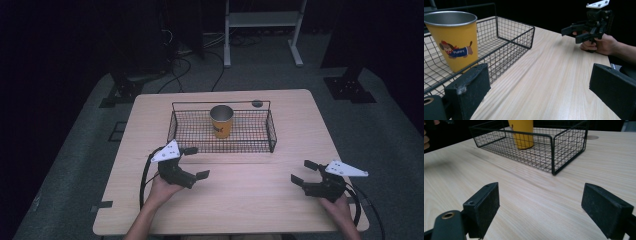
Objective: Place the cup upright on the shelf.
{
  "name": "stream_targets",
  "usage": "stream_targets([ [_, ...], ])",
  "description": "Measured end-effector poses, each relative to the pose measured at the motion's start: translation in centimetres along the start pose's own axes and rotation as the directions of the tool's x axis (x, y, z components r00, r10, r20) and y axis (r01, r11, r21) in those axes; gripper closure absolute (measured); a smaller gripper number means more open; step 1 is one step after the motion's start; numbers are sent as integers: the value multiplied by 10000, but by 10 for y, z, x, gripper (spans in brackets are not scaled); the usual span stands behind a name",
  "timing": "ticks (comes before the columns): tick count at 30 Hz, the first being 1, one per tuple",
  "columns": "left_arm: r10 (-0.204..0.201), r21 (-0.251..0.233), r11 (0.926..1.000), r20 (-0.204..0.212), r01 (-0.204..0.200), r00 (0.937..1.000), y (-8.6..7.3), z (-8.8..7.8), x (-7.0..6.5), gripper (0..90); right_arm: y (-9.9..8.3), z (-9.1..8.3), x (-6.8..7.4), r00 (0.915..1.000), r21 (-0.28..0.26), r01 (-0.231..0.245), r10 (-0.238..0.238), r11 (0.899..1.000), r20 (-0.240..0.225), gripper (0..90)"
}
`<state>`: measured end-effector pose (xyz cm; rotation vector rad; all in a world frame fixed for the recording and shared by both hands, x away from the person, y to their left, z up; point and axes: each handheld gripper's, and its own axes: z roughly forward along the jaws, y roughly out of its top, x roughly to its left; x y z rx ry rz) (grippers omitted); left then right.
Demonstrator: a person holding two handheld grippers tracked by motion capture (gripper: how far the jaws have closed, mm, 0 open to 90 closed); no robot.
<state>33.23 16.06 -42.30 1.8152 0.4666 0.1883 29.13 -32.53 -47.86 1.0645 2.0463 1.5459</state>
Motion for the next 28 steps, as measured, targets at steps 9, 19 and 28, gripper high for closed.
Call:
stream_targets([
  [9, -27, 14, 10000, -18, 27, 10000, -8, -8, -10, 22, 3, -13, -2, 9989, 79, -252, 249, 9997, 395, 139],
  [19, 127, -37, 9999, -261, -128, 9996, -17, -17, -19, 21, 1, -14, -3, 9968, 223, -509, 494, 9985, 629, 139],
  [28, 226, -359, 9990, -900, -259, 9957, -30, -28, -26, 21, -2, -17, -2, 9952, 109, -719, 710, 9974, 671, 139],
])
